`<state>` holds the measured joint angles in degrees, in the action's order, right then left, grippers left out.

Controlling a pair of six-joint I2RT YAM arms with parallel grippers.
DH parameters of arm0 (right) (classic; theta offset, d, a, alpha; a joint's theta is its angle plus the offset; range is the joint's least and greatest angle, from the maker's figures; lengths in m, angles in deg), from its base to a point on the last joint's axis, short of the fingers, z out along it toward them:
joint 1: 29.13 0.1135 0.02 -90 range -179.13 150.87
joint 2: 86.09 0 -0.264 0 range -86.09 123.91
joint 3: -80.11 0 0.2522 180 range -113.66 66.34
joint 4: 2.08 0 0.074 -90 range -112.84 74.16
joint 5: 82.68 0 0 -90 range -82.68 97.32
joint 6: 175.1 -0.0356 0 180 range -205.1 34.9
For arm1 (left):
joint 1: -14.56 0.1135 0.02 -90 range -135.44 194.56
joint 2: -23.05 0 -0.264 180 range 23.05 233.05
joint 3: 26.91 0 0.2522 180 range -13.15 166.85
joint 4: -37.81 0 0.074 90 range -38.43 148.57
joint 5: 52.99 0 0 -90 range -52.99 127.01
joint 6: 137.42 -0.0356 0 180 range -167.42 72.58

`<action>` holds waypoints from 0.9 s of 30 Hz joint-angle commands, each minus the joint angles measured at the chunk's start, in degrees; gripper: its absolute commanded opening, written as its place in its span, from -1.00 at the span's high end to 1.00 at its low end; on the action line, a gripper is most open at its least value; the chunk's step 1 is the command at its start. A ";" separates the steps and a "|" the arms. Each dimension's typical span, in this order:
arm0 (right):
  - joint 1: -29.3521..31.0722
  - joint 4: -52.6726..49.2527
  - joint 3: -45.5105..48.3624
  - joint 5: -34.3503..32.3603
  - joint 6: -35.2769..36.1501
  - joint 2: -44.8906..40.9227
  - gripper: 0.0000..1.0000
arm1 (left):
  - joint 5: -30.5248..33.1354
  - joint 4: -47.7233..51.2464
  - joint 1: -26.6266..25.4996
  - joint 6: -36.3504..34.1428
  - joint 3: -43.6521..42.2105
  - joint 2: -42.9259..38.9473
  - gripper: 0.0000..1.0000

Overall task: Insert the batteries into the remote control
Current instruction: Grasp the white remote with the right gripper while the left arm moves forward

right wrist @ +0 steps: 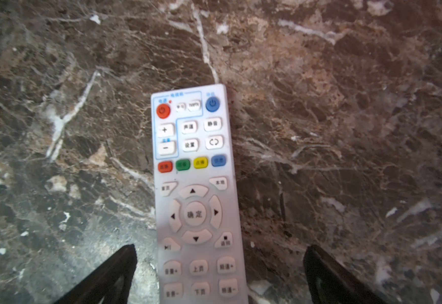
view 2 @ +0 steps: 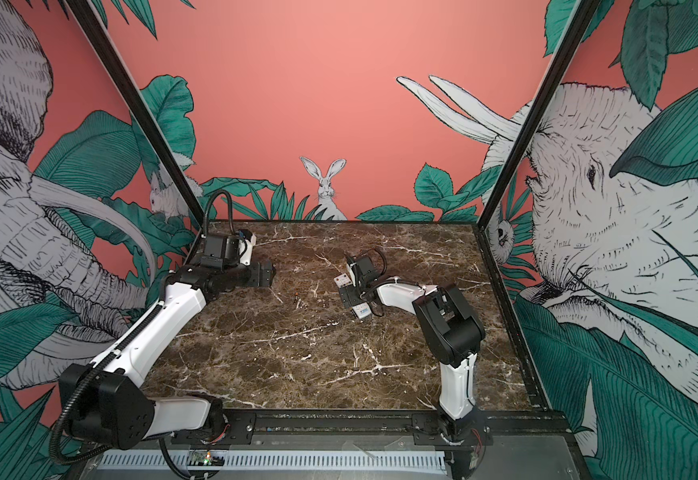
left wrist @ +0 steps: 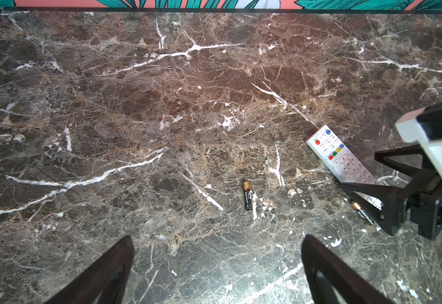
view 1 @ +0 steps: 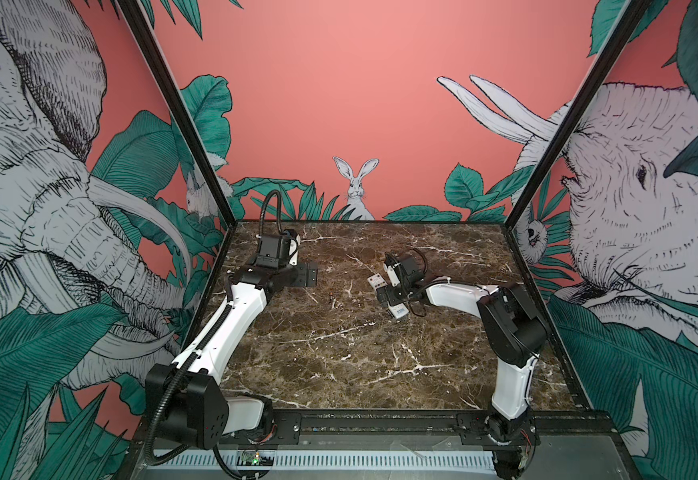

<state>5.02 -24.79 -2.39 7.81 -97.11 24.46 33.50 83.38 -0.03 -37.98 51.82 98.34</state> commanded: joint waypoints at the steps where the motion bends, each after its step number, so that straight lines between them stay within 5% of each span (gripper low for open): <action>1: 0.92 -2.36 -1.32 -3.57 1.37 1.33 -0.86 | -1.36 0.09 -0.13 -0.03 -0.72 -1.08 -0.99; 27: 1.00 -5.17 -3.49 -4.14 6.88 1.75 0.02 | -5.68 -0.70 -0.14 1.75 -1.55 -1.19 -0.99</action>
<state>5.74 -27.07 -4.75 5.03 -92.96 27.10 29.15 82.95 -0.03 -36.85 51.19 98.34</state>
